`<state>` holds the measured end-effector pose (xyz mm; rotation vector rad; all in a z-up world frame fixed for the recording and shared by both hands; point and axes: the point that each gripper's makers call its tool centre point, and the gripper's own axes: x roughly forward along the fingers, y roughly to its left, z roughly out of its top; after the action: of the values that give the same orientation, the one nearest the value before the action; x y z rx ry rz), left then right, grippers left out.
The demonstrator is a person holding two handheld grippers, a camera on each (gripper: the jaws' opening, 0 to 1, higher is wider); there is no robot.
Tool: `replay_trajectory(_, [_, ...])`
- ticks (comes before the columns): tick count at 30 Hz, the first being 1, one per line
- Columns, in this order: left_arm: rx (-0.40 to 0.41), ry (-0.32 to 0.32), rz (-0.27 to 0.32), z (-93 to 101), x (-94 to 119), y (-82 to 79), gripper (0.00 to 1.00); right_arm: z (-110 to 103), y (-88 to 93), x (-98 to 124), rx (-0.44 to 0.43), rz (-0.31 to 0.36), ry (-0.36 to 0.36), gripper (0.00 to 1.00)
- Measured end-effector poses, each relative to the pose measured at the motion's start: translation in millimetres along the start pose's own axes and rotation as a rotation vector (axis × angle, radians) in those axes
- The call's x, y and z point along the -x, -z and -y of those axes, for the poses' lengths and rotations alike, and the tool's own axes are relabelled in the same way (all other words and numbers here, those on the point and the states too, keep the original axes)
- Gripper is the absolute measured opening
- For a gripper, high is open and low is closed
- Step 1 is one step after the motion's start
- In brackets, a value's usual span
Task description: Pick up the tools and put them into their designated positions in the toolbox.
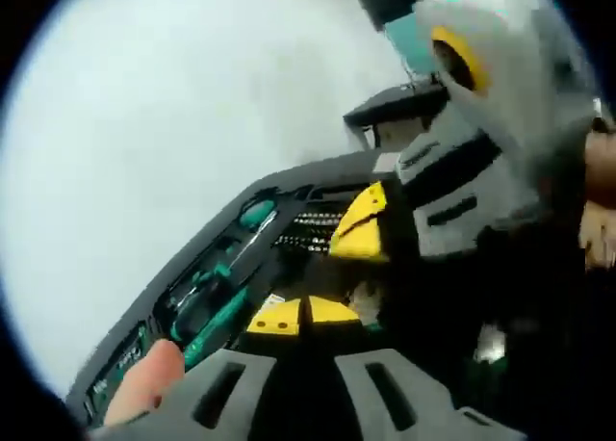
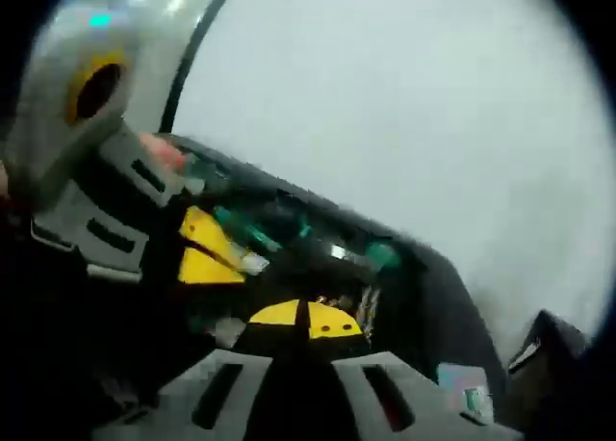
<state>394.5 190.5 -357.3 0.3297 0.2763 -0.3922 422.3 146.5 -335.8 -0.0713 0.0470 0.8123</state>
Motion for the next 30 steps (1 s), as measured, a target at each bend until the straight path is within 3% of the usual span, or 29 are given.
replay_trajectory(2, [0.243,-0.053,0.198,-29.1,45.2,-31.7,0.01,33.8,-35.3,28.9,-0.106,0.167,0.12,0.0])
replay_trajectory(3, [0.32,-0.072,0.287,-44.2,64.1,-40.3,0.02,48.8,-37.3,35.7,-0.09,0.182,0.162,0.01])
replay_trajectory(5, [0.317,-0.067,0.266,-54.6,75.8,-29.5,0.02,71.4,-27.9,34.5,0.102,0.142,0.213,0.12])
replay_trajectory(7, [0.283,-0.096,0.298,-66.3,92.1,-20.5,0.05,92.6,-16.6,36.5,0.226,0.093,0.263,0.12])
replay_trajectory(8, [0.261,-0.109,0.322,-71.2,98.9,-17.2,0.07,106.6,-17.1,44.4,0.232,0.119,0.302,0.12])
replay_trajectory(10, [0.207,-0.177,0.342,-79.9,116.2,-5.2,0.07,114.0,-18.0,58.7,0.244,0.164,0.346,0.12])
replay_trajectory(12, [0.169,-0.229,0.373,-84.0,135.9,6.4,0.07,125.8,-21.6,78.5,0.254,0.248,0.433,0.12])
replay_trajectory(14, [0.145,-0.262,0.439,-86.5,161.0,19.8,0.07,138.1,-8.4,95.1,0.191,0.276,0.5,0.12])
replay_trajectory(15, [0.117,-0.282,0.441,-88.6,169.3,29.6,0.07,146.2,3.5,98.7,0.108,0.248,0.525,0.12])
replay_trajectory(16, [0.125,-0.295,0.435,-92.2,176.6,41.8,0.07,149.6,11.6,100.2,0.058,0.177,0.492,0.12])
replay_trajectory(18, [0.148,-0.315,0.444,-102.2,187.7,61.3,0.07,182.7,-0.2,113.5,-0.109,0.33,0.581,0.12])
replay_trajectory(19, [0.178,-0.312,0.47,-108.3,188.6,66.2,0.07,195.5,7.6,118.6,-0.118,0.289,0.62,0.12])
replay_trajectory(20, [0.222,-0.299,0.445,-110.7,186.2,74.6,0.07,202.8,12.2,123.1,-0.151,0.287,0.643,0.12])
replay_trajectory(21, [0.256,-0.291,0.404,-110.2,187.7,76.3,0.06,204.3,14.8,124.6,-0.183,0.295,0.647,0.12])
replay_trajectory(22, [0.266,-0.28,0.487,-110.4,193.0,62.9,0.06,205.5,17.1,125.2,-0.205,0.289,0.647,0.12])
replay_trajectory(23, [0.32,-0.254,0.602,-109.0,198.6,51.2,0.07,204.1,16.9,125.6,-0.193,0.289,0.647,0.12])
replay_trajectory(25, [0.309,-0.233,0.528,-107.3,194.3,62.3,0.07,200.7,15.6,124.7,-0.176,0.293,0.653,0.12])
replay_trajectory(30, [0.281,-0.246,0.51,-105.2,190.3,63.8,0.07,191.2,15.2,116.9,-0.131,0.273,0.609,0.13])
